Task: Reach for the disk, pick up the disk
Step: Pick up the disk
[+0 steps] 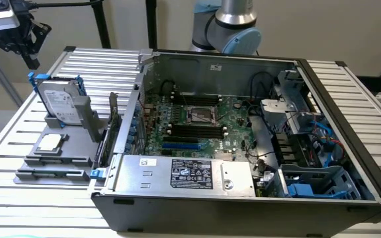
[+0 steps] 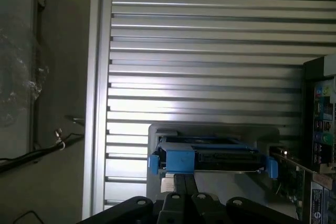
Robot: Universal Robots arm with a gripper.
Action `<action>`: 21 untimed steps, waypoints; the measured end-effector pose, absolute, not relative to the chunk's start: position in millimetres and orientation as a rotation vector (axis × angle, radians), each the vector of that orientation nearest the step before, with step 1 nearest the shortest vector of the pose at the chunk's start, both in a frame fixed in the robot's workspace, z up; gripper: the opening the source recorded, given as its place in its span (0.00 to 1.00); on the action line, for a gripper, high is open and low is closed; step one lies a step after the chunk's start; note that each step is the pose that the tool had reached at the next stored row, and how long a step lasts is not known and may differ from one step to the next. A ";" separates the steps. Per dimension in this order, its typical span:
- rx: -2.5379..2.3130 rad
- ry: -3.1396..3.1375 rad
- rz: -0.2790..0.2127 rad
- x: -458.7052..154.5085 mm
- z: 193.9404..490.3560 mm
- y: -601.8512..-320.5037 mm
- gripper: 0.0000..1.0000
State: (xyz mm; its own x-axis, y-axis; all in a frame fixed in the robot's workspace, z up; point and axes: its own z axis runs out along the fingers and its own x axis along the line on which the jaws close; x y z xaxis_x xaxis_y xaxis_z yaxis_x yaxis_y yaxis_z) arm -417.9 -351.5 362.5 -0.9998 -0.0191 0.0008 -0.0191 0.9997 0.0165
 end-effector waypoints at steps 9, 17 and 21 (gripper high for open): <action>0.030 -3.140 -0.026 -417.9 362.5 -351.5 0.11; 0.153 -3.136 -0.026 -417.8 362.5 -349.7 0.11; 0.266 -3.128 -0.026 -417.9 362.5 -349.6 0.11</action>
State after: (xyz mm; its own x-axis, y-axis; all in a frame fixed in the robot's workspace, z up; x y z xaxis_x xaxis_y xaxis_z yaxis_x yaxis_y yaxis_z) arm -417.9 -349.6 362.5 -0.9856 -0.1690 0.0007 -0.1690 0.9855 0.0165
